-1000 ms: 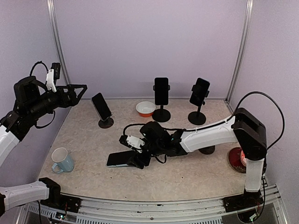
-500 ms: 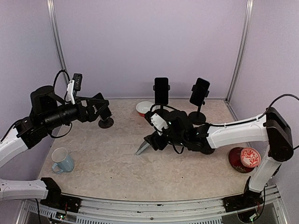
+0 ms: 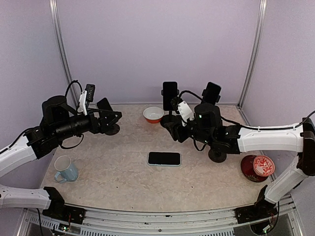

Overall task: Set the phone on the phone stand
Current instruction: Pick up the phone at the center of the board, then pass from the right arm to the left, then pass from the left arm to the right

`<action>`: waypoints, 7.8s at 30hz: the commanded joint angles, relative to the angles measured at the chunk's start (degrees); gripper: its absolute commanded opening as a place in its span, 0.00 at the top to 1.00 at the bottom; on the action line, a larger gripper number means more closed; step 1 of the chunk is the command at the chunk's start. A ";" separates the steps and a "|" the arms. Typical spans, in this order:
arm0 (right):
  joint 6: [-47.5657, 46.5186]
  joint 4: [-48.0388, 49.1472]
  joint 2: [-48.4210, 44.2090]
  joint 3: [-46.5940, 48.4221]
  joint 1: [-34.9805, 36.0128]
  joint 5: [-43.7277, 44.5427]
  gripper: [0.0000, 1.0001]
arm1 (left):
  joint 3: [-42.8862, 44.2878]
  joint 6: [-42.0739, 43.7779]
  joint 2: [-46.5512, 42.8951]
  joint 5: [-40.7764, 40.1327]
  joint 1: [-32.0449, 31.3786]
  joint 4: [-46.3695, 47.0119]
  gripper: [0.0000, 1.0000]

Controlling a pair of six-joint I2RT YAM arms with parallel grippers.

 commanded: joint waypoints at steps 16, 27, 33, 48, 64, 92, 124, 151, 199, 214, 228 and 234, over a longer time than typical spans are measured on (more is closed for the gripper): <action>-22.06 -47.43 31.89 35.55 -3.69 -26.10 0.00 | -0.93 1.66 -0.98 -0.13 -0.32 0.03 0.01; -25.29 -57.84 42.60 45.07 -4.32 -23.66 0.00 | -1.62 3.15 -3.30 -0.45 1.23 -2.61 0.01; -27.14 -57.28 43.77 44.94 -4.45 -21.93 0.00 | -2.33 2.90 -4.08 0.40 2.44 -2.42 0.01; -27.62 -59.15 49.43 48.93 -6.79 -26.39 0.07 | -0.62 1.90 -1.59 2.84 2.78 -1.66 0.01; -22.10 -49.03 38.93 38.86 -3.59 -23.97 0.27 | -1.02 0.61 -2.76 2.07 2.50 -2.48 0.01; -20.70 -56.06 39.48 34.91 -6.11 -19.61 0.06 | -3.07 0.54 -5.07 1.15 2.44 -2.76 0.01; -13.13 -11.92 11.20 17.09 -0.67 -13.03 0.46 | -10.31 -8.71 -1.89 7.34 1.58 11.79 0.01; -16.39 -3.06 9.45 17.74 9.64 -6.82 0.46 | -6.46 -12.71 11.52 12.12 -2.74 24.37 0.32; -4.85 -18.71 5.13 14.69 -6.22 -55.29 0.00 | -3.93 -1.83 12.03 29.65 -2.82 13.83 1.00; -2.70 -18.95 -2.50 8.71 -13.43 -36.79 0.00 | -3.97 0.78 11.44 29.97 -2.82 11.89 1.00; 8.91 -19.48 -16.27 -5.82 -27.82 -16.71 0.00 | -2.10 3.82 12.19 26.85 -2.62 9.05 1.00; 13.98 -22.52 -20.09 -10.55 -29.20 -9.17 0.00 | -2.25 2.98 11.73 26.27 -2.06 10.50 1.00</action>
